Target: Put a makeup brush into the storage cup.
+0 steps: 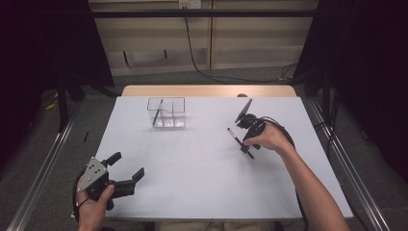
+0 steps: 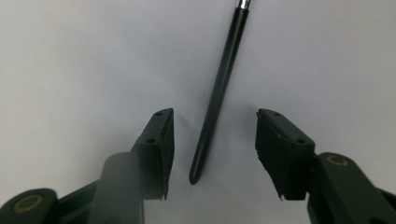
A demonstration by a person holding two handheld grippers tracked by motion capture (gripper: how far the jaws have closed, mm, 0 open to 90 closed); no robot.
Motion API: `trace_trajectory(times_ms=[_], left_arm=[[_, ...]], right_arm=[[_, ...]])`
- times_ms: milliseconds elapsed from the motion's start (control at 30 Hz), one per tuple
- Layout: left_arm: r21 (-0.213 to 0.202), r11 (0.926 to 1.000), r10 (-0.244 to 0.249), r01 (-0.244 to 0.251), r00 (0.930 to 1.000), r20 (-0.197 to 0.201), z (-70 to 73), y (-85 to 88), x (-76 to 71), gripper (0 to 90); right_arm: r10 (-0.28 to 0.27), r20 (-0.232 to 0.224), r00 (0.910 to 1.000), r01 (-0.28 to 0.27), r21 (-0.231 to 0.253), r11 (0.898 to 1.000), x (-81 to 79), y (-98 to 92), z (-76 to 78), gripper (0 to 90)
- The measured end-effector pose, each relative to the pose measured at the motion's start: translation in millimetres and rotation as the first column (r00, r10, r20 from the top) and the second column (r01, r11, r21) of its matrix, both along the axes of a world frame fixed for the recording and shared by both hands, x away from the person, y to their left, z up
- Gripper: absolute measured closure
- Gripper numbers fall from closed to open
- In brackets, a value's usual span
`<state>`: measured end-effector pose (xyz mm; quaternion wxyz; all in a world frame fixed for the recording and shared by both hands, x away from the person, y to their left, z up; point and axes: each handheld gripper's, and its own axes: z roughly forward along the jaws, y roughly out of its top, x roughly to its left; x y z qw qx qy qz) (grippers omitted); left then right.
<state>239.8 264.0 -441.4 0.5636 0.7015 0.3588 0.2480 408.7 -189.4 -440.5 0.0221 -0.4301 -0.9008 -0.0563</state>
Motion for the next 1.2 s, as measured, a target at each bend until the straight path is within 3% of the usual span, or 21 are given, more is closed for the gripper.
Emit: trace_trajectory(times_ms=[333,567,900,1200], left_arm=[[0.006,1.0000,-0.002,0.002,1.0000,-0.007,-1.1,-0.2,0.6,2.2],[0.013,0.9999,-0.011,0.011,0.9999,-0.013,-2.4,-0.9,1.3,2.2],[0.007,1.0000,-0.007,0.007,0.9999,-0.013,-1.9,-0.3,1.2,2.2],[0.007,1.0000,-0.007,0.007,0.9999,-0.014,-2.1,0.3,1.7,2.2]], right_arm=[[-0.026,-0.013,0.9996,0.026,0.004,1.000,4.5,-0.1,-6.6,64.5],[-0.039,-0.019,0.9991,0.039,0.002,0.999,6.2,1.8,-9.9,69.0],[-0.049,0.008,0.9988,0.049,-0.052,0.997,4.2,6.7,-10.1,77.9],[-0.071,0.004,0.9974,0.072,-0.062,0.995,6.3,5.8,-10.2,84.9]])
